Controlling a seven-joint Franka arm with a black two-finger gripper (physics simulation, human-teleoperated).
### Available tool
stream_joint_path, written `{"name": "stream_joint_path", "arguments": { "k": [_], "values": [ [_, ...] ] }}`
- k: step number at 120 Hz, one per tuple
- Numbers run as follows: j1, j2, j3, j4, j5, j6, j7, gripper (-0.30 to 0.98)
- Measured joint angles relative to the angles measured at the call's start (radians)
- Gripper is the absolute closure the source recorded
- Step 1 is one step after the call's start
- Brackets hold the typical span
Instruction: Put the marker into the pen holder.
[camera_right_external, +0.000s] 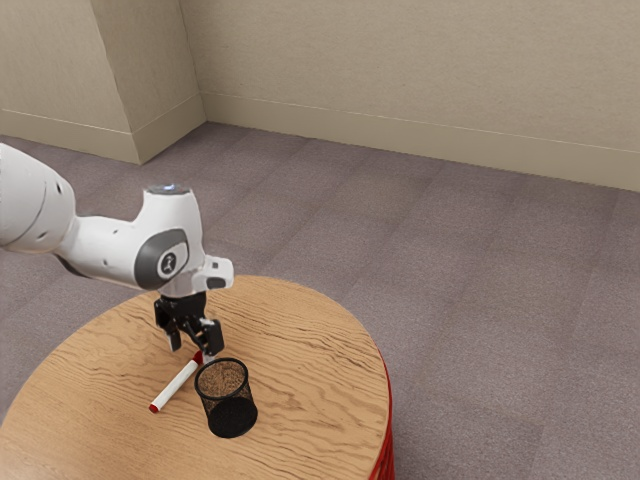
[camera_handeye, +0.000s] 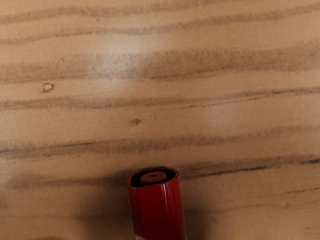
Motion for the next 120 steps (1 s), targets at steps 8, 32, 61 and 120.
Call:
{"name": "stream_joint_path", "arguments": {
  "k": [8,32,61,120],
  "values": [
    [0.001,0.003,0.000,0.000,-0.003,0.004,0.001,0.06],
    [-0.002,0.005,0.000,0.000,-0.008,0.010,0.003,0.39],
    [-0.001,0.014,0.000,0.000,-0.007,0.014,0.005,0.66],
    [-0.014,-0.213,0.006,0.019,0.032,0.003,-0.041,0.79]
  ]
}}
